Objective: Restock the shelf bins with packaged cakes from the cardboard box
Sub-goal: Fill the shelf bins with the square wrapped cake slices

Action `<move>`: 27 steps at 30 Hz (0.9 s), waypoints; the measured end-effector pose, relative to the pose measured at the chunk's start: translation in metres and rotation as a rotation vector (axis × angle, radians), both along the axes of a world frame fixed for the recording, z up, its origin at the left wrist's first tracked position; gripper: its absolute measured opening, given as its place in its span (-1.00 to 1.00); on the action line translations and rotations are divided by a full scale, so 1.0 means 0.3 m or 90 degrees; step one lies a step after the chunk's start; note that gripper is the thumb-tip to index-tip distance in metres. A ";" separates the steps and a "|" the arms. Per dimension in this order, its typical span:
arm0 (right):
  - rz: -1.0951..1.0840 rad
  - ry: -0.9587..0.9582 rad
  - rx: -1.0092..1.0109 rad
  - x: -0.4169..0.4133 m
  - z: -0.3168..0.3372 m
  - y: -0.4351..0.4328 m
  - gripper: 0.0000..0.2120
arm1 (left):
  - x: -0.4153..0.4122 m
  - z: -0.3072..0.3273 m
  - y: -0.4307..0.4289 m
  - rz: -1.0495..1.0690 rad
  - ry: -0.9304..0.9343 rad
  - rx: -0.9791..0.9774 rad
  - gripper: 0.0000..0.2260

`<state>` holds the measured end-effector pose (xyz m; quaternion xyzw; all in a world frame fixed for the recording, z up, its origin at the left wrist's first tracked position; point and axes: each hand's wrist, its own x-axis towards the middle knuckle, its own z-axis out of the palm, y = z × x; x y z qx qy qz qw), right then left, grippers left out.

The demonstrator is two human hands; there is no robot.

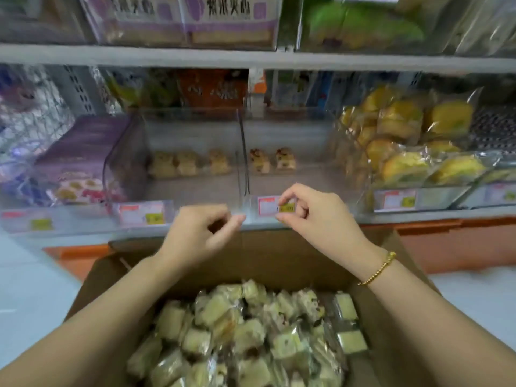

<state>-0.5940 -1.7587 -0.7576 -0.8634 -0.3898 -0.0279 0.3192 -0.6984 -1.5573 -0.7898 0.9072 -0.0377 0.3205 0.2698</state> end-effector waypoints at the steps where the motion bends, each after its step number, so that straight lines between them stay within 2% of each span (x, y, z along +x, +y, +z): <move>1: 0.014 0.018 -0.014 -0.038 -0.033 -0.017 -0.87 | -0.042 -0.045 -0.012 -0.032 0.050 -0.002 -0.66; 3: 0.023 0.079 -0.059 -0.093 -0.118 -0.047 -0.86 | -0.094 -0.139 -0.023 -0.060 0.162 -0.021 -0.65; 7: -0.027 0.244 -0.189 -0.131 -0.342 -0.099 -0.82 | -0.125 -0.314 -0.039 -0.043 0.492 -0.015 -0.70; 10: -0.094 0.344 -0.263 -0.132 -0.526 -0.150 -0.87 | -0.129 -0.455 -0.057 -0.023 0.608 -0.047 -0.80; 15: -0.157 0.393 -0.367 -0.142 -0.721 -0.239 -0.82 | -0.138 -0.645 -0.106 0.005 0.781 -0.071 -0.94; 17: -0.147 0.414 -0.406 -0.139 -0.773 -0.261 -0.88 | -0.140 -0.690 -0.135 0.008 0.830 -0.096 -0.93; 21: -0.191 0.534 -0.391 -0.119 -0.853 -0.255 -0.65 | -0.147 -0.796 -0.201 0.100 0.830 -0.220 -0.91; 24: -0.214 0.603 -0.394 -0.112 -0.911 -0.239 -0.51 | -0.162 -0.873 -0.258 0.189 0.806 -0.293 -0.55; 27: -0.202 0.638 -0.394 -0.144 -0.963 -0.227 -0.34 | -0.160 -0.907 -0.303 0.202 0.801 -0.399 -0.45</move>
